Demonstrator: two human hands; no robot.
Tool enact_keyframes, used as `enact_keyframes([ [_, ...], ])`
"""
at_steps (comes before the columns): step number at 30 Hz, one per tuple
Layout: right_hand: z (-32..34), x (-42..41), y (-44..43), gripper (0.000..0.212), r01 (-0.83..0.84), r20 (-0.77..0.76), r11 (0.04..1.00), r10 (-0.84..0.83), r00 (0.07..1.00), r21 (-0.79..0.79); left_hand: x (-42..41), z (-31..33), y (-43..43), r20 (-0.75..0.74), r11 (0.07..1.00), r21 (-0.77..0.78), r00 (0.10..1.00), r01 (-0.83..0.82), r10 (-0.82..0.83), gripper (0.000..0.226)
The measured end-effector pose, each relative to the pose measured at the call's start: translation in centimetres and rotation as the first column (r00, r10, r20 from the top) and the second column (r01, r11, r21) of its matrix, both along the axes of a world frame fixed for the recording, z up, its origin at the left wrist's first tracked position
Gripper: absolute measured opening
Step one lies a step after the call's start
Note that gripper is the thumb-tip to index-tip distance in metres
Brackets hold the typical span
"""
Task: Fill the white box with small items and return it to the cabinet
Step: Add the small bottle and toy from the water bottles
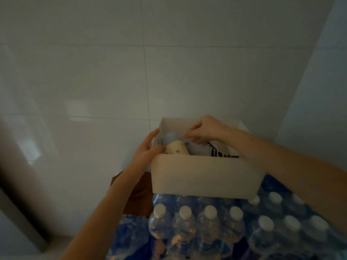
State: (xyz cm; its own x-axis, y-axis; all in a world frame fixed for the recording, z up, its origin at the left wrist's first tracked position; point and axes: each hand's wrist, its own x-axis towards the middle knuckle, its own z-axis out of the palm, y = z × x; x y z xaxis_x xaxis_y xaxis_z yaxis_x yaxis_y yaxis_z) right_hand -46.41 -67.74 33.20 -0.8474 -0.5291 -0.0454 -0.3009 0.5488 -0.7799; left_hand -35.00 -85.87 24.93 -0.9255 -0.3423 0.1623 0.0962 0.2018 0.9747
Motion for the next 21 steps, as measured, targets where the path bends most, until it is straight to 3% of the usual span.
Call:
enact_keyframes([
  [7,0.8,0.1,8.7,0.036,0.026,-0.287,0.975,-0.090,0.954,-0.219,-0.5,-0.2,-0.4,0.010,0.998,0.061,1.000,0.026,-0.027,0.055],
  [13,-0.8,-0.5,14.6,0.033,0.250,-0.351,0.968,-0.239,0.905,-0.013,-0.2,0.0,-0.3,0.026,1.000,-0.003,1.000,-0.001,0.001,0.053],
  [15,-1.3,-0.5,15.5,0.037,0.268,-0.305,0.963,-0.243,0.921,0.040,-0.2,0.3,-0.2,0.036,1.000,-0.017,0.999,-0.002,0.002,0.053],
  [21,-1.7,0.0,15.9,0.041,0.233,0.028,0.971,-0.235,0.972,0.052,-0.4,2.0,0.0,0.132,0.998,0.022,0.989,0.062,-0.065,0.065],
])
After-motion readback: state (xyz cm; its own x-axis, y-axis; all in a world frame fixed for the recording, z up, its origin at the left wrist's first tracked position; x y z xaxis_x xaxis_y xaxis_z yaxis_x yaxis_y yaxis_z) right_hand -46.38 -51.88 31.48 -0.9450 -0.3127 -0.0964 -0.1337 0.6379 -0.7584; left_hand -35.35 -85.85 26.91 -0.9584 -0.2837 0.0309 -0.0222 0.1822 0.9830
